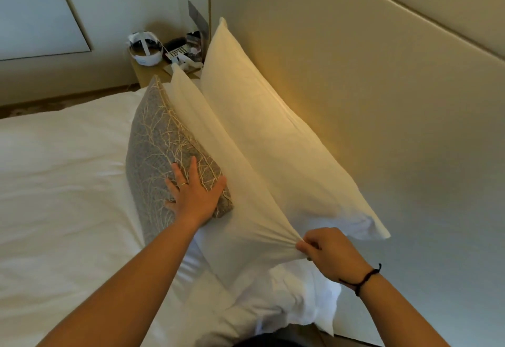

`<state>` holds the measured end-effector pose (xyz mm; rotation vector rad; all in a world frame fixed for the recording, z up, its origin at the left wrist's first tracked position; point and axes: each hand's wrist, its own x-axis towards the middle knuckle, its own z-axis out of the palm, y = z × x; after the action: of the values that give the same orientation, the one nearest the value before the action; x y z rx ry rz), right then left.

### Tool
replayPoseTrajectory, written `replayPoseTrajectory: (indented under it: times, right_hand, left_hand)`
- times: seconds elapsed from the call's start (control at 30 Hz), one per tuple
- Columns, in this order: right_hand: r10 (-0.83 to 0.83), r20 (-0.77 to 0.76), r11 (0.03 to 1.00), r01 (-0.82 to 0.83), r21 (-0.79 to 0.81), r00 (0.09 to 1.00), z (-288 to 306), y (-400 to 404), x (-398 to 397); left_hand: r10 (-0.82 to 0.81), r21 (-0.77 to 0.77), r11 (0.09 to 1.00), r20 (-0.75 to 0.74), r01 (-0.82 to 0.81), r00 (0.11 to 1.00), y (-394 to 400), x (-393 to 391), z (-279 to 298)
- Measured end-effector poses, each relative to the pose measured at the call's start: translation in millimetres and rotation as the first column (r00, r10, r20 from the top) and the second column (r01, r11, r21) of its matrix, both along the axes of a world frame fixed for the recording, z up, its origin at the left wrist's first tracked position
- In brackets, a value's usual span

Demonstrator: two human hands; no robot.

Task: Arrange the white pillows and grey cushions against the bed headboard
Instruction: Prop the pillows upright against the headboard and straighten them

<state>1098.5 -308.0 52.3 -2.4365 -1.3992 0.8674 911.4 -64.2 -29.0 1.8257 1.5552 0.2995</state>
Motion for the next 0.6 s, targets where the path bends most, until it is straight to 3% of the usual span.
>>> replayPoseTrajectory:
  times: [0.2, 0.37, 0.6]
  right_hand:
    - [-0.002, 0.028, 0.999, 0.001, 0.048, 1.0, -10, -8, 6]
    - [-0.011, -0.016, 0.993, 0.013, 0.119, 1.0, -20, -17, 6]
    - [-0.061, -0.159, 0.966, 0.098, 0.239, 0.985, -38, -40, 4]
  left_hand:
    - [0.002, -0.039, 0.999, -0.06, -0.004, 0.998, -3, 6, 10]
    - [0.02, -0.097, 0.995, -0.017, -0.021, 1.0, -26, 1, 29]
    - [0.0, -0.004, 1.0, 0.059, 0.0, 0.998, -110, -4, 26]
